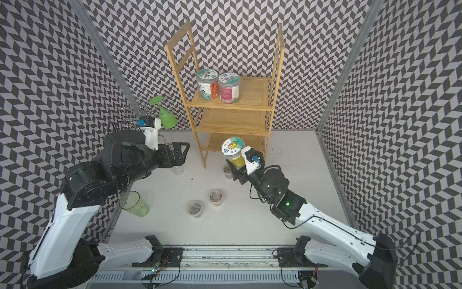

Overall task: Place the seed container on the shelf
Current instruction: Place the seed jar on the shelf.

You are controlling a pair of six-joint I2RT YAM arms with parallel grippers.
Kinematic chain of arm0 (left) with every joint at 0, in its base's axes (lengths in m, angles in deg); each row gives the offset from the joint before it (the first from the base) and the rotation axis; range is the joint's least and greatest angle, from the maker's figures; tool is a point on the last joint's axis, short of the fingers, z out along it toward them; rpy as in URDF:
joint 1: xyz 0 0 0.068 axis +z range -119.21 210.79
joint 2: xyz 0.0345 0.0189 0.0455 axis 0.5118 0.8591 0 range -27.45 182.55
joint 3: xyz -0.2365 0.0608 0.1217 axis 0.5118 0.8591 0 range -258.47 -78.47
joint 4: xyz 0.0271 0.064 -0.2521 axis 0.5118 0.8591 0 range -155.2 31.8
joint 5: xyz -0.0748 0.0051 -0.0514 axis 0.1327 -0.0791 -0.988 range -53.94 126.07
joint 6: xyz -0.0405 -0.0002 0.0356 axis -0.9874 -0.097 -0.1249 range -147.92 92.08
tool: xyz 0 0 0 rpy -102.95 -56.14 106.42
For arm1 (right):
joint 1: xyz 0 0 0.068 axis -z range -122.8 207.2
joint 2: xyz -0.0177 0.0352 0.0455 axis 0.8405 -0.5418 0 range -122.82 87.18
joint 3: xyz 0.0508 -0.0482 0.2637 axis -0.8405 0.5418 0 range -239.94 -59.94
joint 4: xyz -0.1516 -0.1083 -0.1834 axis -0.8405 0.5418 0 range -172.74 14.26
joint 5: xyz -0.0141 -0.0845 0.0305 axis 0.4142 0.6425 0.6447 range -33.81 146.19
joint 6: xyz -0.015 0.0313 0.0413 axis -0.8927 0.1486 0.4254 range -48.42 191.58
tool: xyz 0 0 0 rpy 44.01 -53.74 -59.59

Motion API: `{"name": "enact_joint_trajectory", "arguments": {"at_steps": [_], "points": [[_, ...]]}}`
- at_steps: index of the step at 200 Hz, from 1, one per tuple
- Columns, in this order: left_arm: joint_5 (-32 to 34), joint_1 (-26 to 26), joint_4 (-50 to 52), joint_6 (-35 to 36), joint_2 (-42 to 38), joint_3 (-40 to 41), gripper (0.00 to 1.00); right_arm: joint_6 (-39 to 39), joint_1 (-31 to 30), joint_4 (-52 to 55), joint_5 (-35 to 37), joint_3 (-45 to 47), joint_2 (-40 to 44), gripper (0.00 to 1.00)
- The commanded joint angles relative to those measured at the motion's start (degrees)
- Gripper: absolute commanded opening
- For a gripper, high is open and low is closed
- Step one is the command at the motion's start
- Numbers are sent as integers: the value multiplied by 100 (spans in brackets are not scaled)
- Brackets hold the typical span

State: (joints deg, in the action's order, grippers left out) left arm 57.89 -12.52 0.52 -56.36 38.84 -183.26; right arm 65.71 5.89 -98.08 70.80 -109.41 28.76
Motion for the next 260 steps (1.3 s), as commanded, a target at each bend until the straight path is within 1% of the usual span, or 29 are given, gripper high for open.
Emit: {"name": "enact_joint_trajectory", "arguments": {"at_steps": [1,55,95,123,148,192,260], "points": [[402,85,-757,-20,-157,520,100,197,-46,25,97,-639,18,65],[325,280,-1352,-57,-524,1370,99,317,-46,409,504,-2106,-563,66],[153,464,-1582,-30,-707,1684,99,529,-12,480,1120,-3019,-1109,65],[44,593,-1666,5,-798,1811,100,583,92,370,1430,-3473,-1502,65],[-58,713,-1768,63,-866,1925,100,525,220,251,1660,-3747,-1813,65],[-220,906,-1945,180,-959,2101,100,415,520,48,1838,-4059,-2163,65],[-731,1397,-2149,519,-856,2120,100,306,908,-15,1906,-4521,-2582,66]]}}
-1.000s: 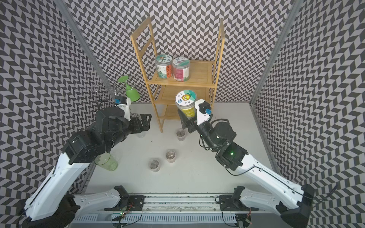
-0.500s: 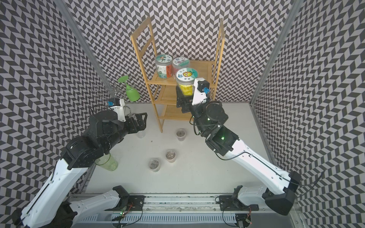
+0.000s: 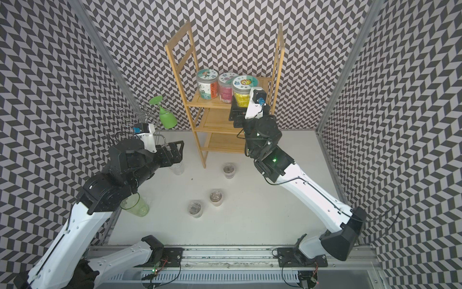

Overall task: Place the seed container on the shelf
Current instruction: Place the seed jar on the shelf.

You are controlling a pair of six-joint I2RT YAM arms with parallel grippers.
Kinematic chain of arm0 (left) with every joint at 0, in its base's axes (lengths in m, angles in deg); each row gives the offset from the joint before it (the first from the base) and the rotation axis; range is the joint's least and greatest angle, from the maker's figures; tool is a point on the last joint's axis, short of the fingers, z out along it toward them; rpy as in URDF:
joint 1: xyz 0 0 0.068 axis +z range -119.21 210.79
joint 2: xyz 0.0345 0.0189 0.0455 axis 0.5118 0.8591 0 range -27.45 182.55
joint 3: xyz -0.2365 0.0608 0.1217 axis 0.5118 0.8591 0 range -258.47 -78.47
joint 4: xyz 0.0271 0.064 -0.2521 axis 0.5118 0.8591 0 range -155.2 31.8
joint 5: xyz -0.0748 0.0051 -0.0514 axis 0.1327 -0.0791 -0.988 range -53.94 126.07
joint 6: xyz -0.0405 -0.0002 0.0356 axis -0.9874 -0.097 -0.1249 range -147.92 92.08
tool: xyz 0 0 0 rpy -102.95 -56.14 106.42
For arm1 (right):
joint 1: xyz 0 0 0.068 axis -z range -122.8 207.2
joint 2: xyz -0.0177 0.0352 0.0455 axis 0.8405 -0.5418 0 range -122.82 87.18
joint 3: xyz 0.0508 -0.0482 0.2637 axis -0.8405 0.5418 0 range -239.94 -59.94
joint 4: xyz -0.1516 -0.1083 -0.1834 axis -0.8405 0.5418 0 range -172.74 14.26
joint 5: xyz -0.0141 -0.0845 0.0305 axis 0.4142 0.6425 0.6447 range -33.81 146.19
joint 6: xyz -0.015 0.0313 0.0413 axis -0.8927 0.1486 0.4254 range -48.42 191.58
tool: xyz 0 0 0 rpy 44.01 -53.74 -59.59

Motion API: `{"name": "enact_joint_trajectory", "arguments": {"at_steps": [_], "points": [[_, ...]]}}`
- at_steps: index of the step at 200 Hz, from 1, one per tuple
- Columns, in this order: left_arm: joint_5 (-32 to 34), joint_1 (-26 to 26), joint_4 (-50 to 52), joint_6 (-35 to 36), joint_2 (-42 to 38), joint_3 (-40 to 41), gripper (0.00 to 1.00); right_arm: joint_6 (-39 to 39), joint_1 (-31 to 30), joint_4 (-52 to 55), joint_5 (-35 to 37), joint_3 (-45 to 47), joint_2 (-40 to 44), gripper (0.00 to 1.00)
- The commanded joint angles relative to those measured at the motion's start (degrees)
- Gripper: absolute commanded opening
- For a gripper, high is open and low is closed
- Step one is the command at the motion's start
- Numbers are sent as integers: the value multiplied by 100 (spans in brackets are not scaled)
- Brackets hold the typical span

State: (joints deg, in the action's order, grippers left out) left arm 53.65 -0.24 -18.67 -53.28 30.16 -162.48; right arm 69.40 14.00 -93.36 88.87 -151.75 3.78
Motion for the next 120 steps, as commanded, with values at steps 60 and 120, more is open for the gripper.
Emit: {"name": "enact_joint_trajectory", "arguments": {"at_steps": [60,120], "points": [[-642,517,-374,259,52,118,100,-140,298,-381,252,-805,-444,67],[-619,567,-416,452,13,213,100,-117,451,-149,406,-1071,-637,68]]}}
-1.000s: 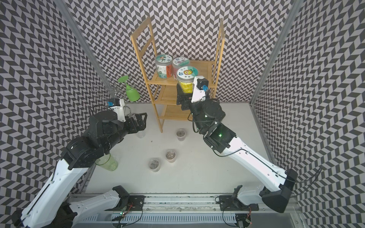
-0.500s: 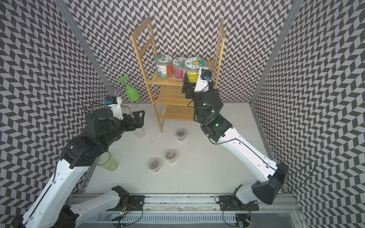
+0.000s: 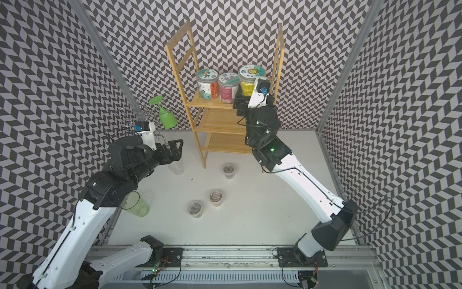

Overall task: Place the seed container on the shelf
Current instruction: Place the seed jar on the shelf.

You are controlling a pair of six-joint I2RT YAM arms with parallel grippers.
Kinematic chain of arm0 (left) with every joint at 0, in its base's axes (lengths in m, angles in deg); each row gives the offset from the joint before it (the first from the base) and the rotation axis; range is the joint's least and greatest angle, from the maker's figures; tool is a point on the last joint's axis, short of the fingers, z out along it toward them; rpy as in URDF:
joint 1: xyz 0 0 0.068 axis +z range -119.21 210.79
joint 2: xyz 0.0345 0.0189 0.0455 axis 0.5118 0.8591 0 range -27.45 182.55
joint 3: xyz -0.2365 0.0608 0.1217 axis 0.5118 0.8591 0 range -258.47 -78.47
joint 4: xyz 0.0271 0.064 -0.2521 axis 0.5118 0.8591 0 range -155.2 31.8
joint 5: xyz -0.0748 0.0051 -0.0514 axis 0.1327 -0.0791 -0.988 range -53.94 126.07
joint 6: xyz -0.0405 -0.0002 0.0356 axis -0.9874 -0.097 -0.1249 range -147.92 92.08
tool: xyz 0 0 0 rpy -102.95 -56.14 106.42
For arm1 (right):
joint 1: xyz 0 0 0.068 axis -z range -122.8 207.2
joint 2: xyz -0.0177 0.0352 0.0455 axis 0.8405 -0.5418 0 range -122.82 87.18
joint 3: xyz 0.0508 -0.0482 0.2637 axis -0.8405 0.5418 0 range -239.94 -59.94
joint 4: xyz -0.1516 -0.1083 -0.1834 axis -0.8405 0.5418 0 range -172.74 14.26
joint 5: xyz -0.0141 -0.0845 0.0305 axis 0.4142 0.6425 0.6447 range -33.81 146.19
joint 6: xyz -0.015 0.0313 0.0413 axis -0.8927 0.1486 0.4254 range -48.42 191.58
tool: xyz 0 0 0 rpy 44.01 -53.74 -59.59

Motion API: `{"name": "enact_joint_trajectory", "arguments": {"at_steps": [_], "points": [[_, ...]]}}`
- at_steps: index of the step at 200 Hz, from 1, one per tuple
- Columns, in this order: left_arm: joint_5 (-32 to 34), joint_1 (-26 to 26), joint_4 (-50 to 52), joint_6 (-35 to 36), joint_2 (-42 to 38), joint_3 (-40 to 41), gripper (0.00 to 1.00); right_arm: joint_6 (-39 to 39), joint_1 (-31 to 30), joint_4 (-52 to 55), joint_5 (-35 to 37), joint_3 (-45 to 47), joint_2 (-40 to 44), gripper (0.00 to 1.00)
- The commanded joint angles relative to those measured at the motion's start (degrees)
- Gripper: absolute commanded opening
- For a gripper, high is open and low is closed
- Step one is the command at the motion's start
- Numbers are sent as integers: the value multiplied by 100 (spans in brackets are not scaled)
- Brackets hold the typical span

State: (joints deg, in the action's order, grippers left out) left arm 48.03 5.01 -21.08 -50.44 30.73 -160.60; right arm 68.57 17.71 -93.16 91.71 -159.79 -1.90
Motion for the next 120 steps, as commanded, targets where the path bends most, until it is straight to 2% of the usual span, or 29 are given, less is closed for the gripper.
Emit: {"name": "enact_joint_trajectory", "arguments": {"at_steps": [1,120], "points": [[-60,40,-176,169,-47,23,100,-34,80,-166,121,-274,-67,68],[-1,44,-232,235,-117,136,100,440,445,676,114,-904,-531,70]]}}
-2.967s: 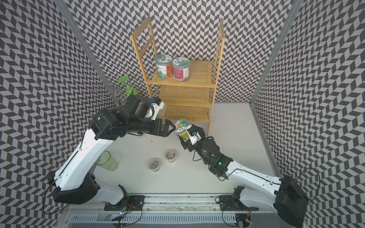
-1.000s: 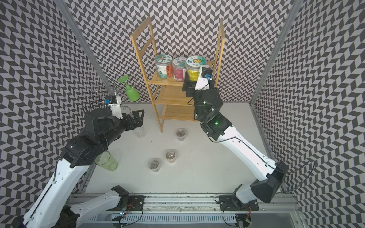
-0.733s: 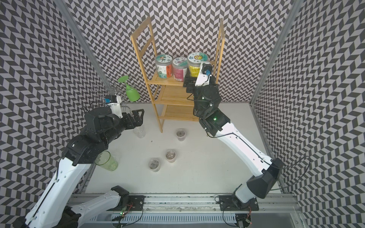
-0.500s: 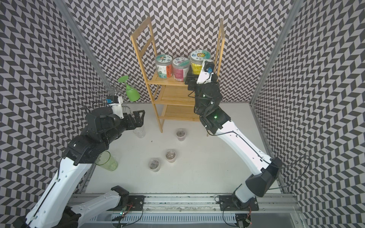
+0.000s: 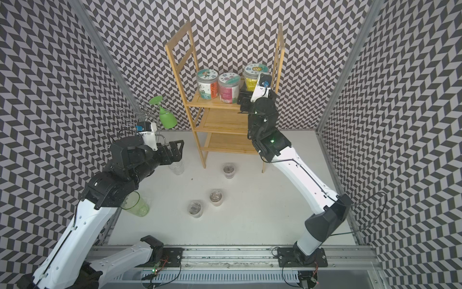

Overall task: Place the seed container on the shelf
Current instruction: Place the seed jar on the shelf.

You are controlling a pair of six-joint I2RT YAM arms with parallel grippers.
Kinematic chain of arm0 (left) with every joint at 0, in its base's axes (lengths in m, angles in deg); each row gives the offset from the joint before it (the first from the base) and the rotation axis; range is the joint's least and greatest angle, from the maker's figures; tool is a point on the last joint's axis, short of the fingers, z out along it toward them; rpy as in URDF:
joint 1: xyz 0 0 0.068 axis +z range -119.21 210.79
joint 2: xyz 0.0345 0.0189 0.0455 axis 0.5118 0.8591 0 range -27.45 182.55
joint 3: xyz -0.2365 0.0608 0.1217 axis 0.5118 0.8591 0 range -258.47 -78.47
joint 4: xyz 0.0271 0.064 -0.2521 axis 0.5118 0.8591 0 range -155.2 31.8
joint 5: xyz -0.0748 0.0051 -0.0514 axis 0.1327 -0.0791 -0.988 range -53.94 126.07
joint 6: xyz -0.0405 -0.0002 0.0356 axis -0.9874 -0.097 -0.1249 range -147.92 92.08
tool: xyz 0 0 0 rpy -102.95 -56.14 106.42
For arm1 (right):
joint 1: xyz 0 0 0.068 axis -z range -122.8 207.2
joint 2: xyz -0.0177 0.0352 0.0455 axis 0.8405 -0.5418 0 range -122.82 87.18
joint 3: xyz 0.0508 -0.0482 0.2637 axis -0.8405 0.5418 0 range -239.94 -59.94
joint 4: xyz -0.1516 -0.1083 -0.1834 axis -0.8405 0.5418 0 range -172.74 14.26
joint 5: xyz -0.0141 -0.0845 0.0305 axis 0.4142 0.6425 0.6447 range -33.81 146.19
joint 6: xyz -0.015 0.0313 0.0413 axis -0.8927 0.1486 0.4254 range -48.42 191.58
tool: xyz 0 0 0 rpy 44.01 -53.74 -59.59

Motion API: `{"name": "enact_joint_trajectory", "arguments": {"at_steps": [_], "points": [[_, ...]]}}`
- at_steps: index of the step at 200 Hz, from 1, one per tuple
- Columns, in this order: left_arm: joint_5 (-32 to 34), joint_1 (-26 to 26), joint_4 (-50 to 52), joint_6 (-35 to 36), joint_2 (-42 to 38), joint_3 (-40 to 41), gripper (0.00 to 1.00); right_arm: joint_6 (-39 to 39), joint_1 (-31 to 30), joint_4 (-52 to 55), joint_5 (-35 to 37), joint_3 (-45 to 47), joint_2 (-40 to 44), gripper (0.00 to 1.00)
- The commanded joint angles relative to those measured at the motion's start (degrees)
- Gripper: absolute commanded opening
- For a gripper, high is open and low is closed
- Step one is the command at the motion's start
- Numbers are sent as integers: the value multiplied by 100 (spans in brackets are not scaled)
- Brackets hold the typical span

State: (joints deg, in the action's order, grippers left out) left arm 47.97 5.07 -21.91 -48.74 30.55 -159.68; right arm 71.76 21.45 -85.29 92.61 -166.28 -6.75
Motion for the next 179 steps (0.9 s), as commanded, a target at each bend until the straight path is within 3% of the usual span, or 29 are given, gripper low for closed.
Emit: {"name": "enact_joint_trajectory", "arguments": {"at_steps": [1,116,179], "points": [[6,39,-151,67,-97,44,100,126,74,-108,23,-255,-46,70],[56,34,-156,122,-104,53,100,154,252,-28,25,-361,-282,73],[84,39,-166,173,-120,87,99,377,252,270,163,-407,-321,83]]}}
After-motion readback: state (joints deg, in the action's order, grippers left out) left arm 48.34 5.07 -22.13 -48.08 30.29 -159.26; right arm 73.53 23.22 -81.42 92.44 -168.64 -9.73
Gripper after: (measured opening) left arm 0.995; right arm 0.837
